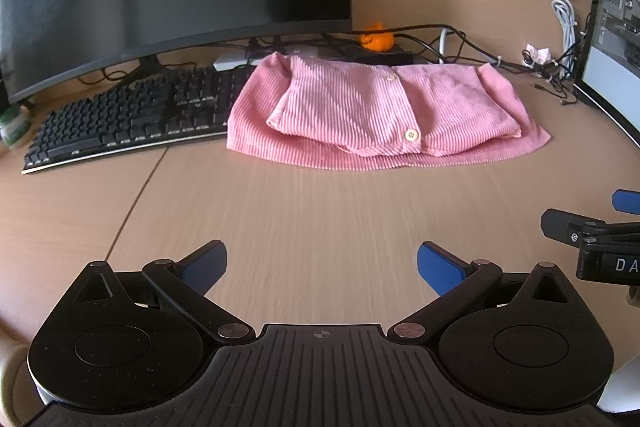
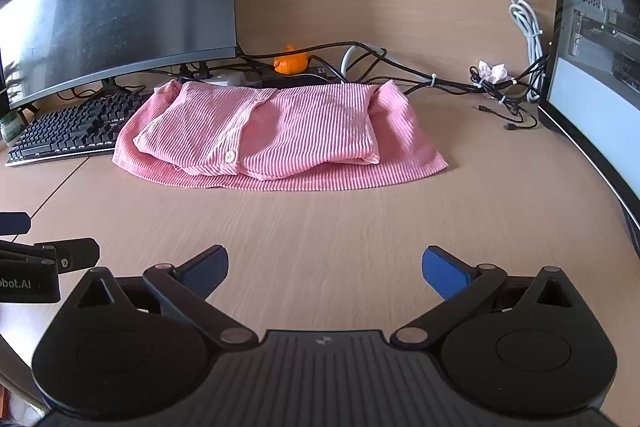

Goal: Fold clothes

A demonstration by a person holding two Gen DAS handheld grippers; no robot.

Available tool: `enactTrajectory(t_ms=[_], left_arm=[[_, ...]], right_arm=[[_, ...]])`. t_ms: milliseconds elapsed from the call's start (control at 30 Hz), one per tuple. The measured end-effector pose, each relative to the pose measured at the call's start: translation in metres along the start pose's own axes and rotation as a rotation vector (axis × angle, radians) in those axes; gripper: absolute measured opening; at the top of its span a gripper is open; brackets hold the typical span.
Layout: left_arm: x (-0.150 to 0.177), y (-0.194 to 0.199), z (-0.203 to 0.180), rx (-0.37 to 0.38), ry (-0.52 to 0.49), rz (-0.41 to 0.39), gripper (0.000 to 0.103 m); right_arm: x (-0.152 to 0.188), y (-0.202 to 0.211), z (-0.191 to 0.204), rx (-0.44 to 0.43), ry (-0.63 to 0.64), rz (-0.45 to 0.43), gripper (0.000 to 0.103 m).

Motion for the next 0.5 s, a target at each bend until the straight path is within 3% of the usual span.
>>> enactTrajectory(t_ms=[500], left_arm=[[-0.0044,-0.0034,-0.0026,-0.001,0.009,-0.002,0.103]], right_arm=[[-0.0045,-0.0051,-0.0032,-0.059,0.001,0.013,0.103]])
Point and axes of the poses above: each gripper's, at about its wrist camera, not at the fingertips, and y roughly against the way its jaws point, z to its left, x to its underside, the point moved 1 cm from there along -y, roughly the way its jaws point, and after that the axes turned 8 degrees about -y, right-handed, at the moved point
